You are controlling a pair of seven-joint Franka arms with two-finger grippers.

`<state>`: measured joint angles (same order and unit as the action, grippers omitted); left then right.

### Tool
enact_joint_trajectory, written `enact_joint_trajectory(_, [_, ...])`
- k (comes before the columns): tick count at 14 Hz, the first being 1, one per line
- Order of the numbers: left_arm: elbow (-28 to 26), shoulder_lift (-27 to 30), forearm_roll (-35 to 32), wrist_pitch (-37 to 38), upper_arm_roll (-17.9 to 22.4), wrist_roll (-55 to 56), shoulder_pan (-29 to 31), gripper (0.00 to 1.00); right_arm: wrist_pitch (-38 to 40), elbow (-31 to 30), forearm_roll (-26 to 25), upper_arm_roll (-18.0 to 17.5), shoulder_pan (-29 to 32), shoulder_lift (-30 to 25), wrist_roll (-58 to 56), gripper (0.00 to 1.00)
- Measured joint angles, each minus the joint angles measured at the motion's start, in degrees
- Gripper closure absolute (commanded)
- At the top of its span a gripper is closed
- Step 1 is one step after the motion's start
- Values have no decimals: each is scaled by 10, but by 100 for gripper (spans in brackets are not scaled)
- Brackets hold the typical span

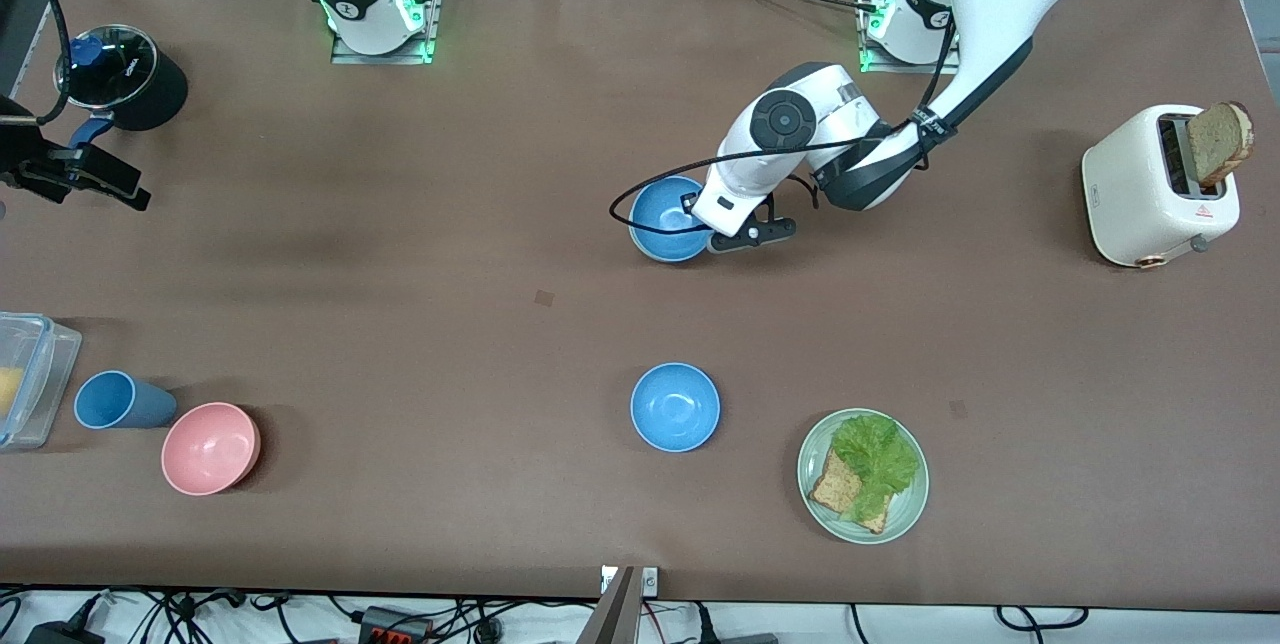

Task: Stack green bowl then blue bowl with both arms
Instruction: 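Lower the blue bowl onto the green bowl while the right gripper retracts, then open the left gripper to release the blue bowl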

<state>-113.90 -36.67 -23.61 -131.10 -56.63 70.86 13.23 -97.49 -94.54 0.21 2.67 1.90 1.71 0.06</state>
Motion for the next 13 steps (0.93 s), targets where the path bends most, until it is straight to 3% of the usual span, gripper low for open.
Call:
enact_joint_trajectory(6, [21,0,0,27,-4,13,18,55,10,0,0,0,0,0,-4,0])
enact_joint_trajectory(11, [77,3,0,117,-58,8,67,52,6,0,0,0,0,0,-4,0])
enact_joint_trajectory(12, [93,3,0,136,-65,6,75,38,6,0,0,0,0,0,-4,0])
enact_joint_trajectory(13, [112,3,0,155,-68,2,79,0,6,0,0,0,0,0,-4,0])
